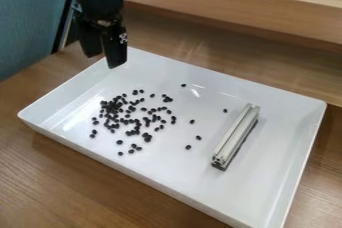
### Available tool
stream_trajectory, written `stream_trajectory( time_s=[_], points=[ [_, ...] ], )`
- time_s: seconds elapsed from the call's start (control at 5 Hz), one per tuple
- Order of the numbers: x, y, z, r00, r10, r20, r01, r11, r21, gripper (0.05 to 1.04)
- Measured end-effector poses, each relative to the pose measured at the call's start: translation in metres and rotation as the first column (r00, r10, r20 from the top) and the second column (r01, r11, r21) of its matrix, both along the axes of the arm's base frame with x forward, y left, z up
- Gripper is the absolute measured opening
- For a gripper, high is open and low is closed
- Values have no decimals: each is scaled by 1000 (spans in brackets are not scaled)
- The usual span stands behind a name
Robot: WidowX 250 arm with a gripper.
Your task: Sweep into pile
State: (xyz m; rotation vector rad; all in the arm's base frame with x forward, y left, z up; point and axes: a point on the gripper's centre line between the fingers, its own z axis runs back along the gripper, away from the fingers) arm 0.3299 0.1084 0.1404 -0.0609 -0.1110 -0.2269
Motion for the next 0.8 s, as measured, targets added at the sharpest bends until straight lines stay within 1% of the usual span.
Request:
stream_trajectory(
  time_s=[0.2,0.4,0.6,0.8],
  points=[
    [0,-1,-12,1000,5,-31,-6,1000,-15,1000],
    [5,-20,-32,999,0,-53,-2,999,-32,1000],
    [12,-47,-49,997,0,-72,-3,999,-46,1000],
    [20,-75,-56,998,3,-69,-7,998,-58,1000]
  ],
)
